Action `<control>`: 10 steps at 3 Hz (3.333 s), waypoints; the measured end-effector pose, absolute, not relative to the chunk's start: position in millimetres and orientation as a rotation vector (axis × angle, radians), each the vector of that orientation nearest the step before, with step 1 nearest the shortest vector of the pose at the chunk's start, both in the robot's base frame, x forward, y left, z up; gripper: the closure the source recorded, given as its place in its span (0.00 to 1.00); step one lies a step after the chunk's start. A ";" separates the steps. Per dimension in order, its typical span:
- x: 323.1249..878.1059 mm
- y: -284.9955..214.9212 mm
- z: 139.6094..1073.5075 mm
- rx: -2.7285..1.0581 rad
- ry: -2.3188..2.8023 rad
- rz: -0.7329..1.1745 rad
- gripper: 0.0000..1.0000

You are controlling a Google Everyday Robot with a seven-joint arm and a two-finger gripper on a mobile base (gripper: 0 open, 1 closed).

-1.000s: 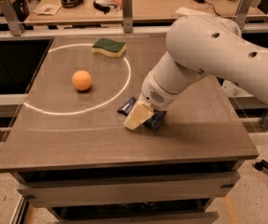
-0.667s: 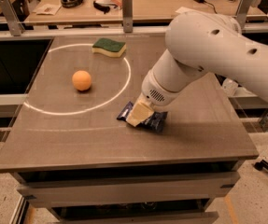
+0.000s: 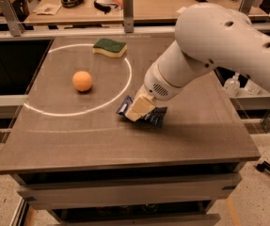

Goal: Move rxbar blueberry near orange

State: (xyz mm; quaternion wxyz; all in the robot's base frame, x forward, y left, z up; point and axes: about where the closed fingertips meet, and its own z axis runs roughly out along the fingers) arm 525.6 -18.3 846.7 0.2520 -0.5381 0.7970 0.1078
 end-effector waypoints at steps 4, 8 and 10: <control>541.1 19.2 888.9 -1.398 1.992 0.410 1.00; 607.9 62.7 873.4 -1.459 1.916 0.446 1.00; 619.1 72.3 862.7 -1.473 1.904 0.456 0.82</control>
Offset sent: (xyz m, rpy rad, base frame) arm 0.0329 0.0786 0.0708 0.2701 -0.1802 0.1113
